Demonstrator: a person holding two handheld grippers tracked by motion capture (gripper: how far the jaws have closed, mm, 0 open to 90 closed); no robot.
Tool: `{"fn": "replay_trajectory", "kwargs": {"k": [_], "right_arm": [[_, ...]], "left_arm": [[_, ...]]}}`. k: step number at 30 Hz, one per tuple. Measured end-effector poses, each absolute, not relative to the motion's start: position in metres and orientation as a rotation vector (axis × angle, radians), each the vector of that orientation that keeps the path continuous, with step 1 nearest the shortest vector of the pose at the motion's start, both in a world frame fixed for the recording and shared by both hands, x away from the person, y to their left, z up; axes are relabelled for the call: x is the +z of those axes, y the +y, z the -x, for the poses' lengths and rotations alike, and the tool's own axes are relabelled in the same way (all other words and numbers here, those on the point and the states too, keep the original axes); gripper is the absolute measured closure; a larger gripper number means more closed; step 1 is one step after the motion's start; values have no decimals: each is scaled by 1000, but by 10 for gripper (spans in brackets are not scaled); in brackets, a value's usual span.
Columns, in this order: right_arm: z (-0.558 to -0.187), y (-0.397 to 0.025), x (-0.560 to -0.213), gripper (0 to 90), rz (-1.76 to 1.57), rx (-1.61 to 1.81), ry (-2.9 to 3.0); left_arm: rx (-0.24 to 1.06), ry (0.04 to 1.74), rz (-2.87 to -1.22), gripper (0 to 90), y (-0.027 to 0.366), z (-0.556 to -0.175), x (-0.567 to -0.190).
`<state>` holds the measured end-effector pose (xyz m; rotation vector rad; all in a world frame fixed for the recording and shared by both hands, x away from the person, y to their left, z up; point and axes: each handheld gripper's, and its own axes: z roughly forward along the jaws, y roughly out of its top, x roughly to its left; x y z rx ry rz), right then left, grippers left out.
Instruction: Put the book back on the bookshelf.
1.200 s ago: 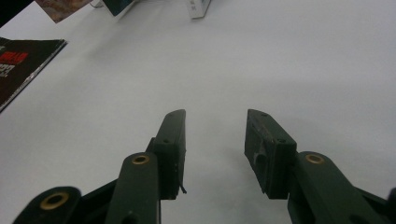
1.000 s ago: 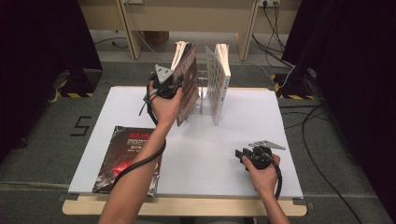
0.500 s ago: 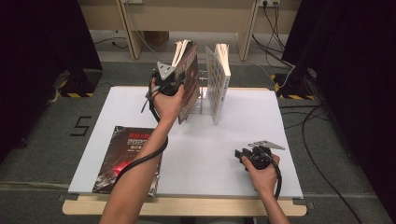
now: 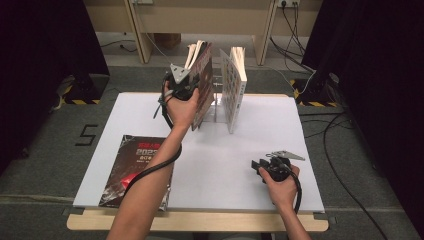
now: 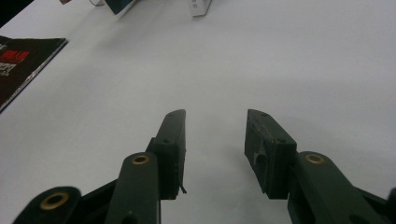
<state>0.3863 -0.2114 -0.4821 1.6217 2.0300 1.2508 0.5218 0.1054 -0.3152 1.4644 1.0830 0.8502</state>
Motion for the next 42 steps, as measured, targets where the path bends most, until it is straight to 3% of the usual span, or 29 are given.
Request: {"fn": "replay_trajectory", "kwargs": {"k": [42], "right_arm": [[-387,-214,-484,587,-1622,1245,2036]], "left_arm": [[914,1090,-1442,838,96,-534,-309]]}}
